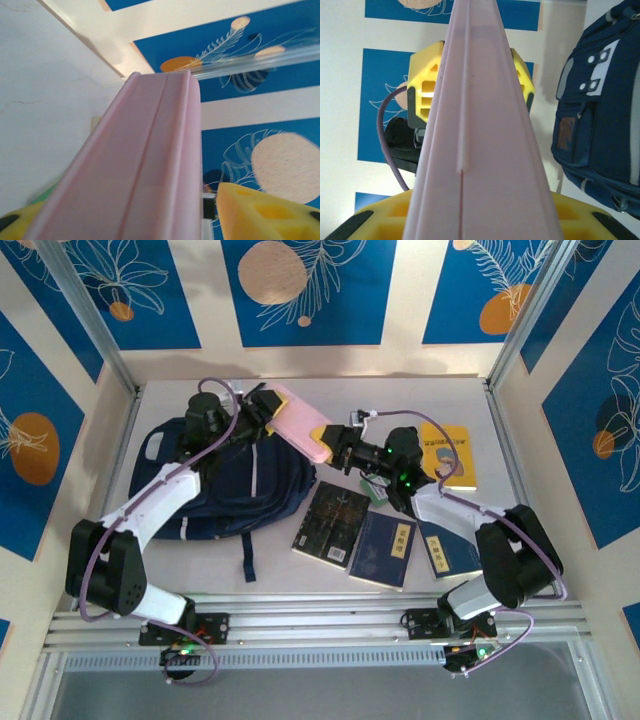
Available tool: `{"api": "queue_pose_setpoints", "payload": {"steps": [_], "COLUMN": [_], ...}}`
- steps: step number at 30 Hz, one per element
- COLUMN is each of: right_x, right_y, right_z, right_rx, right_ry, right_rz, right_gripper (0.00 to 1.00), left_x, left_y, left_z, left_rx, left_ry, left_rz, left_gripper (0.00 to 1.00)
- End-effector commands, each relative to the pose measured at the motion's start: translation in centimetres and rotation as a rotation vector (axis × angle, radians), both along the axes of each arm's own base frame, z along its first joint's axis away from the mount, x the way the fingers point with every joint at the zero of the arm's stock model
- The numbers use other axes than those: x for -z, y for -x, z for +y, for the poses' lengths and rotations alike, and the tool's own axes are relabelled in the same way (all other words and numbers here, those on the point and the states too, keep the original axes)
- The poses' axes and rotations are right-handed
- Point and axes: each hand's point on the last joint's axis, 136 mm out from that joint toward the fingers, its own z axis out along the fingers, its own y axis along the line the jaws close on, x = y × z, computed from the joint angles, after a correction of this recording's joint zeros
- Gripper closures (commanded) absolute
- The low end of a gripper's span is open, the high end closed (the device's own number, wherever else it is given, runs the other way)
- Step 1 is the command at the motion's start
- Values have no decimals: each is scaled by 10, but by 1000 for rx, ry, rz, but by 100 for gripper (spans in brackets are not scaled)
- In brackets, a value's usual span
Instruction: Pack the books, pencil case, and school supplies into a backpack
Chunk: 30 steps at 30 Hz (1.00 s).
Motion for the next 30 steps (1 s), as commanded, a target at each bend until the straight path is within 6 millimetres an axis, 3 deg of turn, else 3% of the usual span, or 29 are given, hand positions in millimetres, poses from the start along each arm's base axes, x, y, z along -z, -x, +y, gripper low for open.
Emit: {"api": "queue_pose_setpoints", "payload": {"steps": [1,9,11,16,20,30], "right_x": [-13,14,23,28,34,42], "right_y": [-1,4,8,22,31,35], "right_z": [-20,-66,-80,-102,-113,-128], "right_rx": [69,186,221,252,263,276], "right_ry": [33,207,310,383,403,404], "right_rz": [-72,-33,-21,-58,-56,-34], "right_gripper": [66,69,70,70,70,70], "left_x": [6,34,46,86,111,161], "left_y": [13,28,31,30,23,2], "left_z": [1,32,40,64,73,76], "left_rx": [23,26,40,87,107,150], "left_ry": [-105,-467,-579,-841,-897,-907], "left_rz": [-17,-17,0,87,146,245], "left_gripper": [35,31,31,32,33,39]}}
